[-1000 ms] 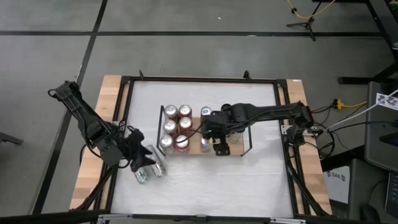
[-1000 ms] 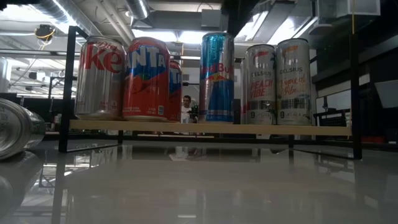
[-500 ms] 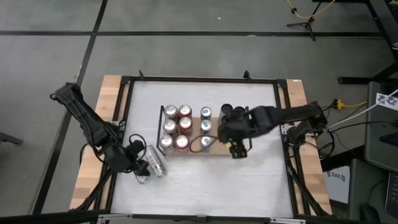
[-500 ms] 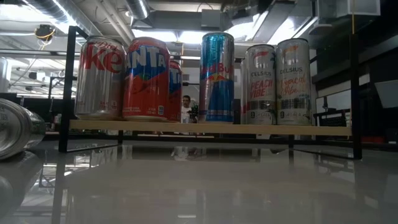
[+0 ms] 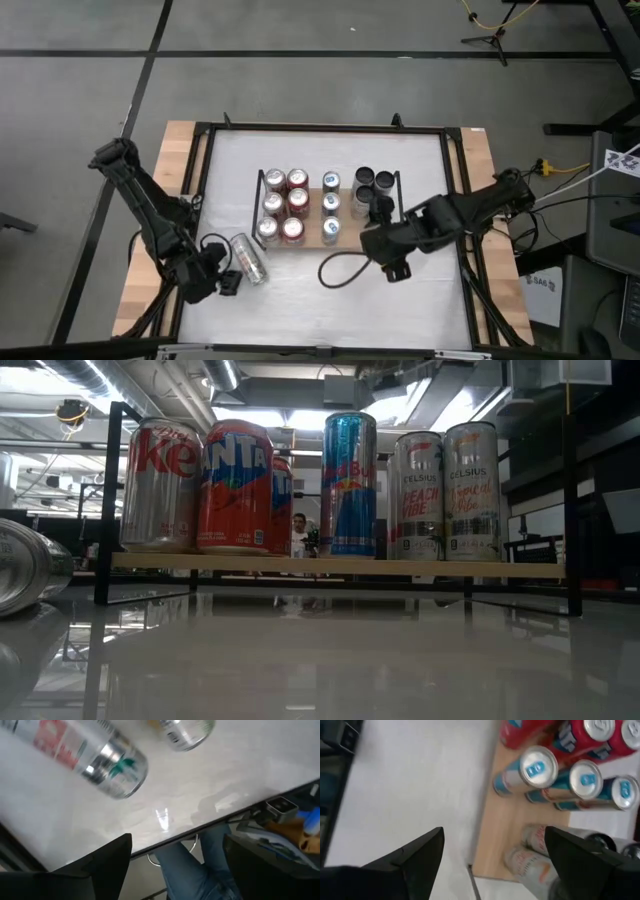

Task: Place canned beverage on shelf
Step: Put the white-pink soda can on the shelf aligned with the other white-pink soda can

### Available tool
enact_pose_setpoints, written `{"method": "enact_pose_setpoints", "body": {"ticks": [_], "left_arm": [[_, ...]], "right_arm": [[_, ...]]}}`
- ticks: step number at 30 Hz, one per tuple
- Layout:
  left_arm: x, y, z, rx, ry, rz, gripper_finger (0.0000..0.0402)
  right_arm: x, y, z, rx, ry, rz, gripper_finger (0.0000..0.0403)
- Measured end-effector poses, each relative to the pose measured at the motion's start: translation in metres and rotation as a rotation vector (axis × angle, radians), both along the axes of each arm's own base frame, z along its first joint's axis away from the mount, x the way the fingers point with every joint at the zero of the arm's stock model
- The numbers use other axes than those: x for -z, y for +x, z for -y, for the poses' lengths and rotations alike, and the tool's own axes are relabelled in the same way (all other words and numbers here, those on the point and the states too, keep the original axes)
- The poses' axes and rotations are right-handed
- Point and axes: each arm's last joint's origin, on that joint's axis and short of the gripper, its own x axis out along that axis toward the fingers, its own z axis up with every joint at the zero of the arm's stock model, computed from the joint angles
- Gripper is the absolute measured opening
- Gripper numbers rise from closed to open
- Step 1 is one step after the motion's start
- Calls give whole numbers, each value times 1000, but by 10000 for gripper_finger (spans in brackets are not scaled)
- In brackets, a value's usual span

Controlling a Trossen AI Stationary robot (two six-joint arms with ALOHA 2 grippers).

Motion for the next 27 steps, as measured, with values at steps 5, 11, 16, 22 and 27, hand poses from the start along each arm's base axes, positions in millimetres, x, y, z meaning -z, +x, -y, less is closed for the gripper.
{"method": "enact_pose_setpoints", "body": {"ticks": [5,11,16,22,27], "left_arm": [[6,-6,9,-69,-22,-58,305],[15,-8,16,-96,9,-107,305],[26,-4,16,-112,69,-147,305],[36,-3,11,-137,173,-218,305],[38,-3,-3,-178,264,-284,305]], "right_arm": [[-2,0,-13,-24,31,51,340],[-5,3,-22,-47,67,115,340],[-5,3,-25,-70,109,107,340],[-5,3,-25,-73,113,105,340],[-5,3,-25,-73,113,105,340]]}}
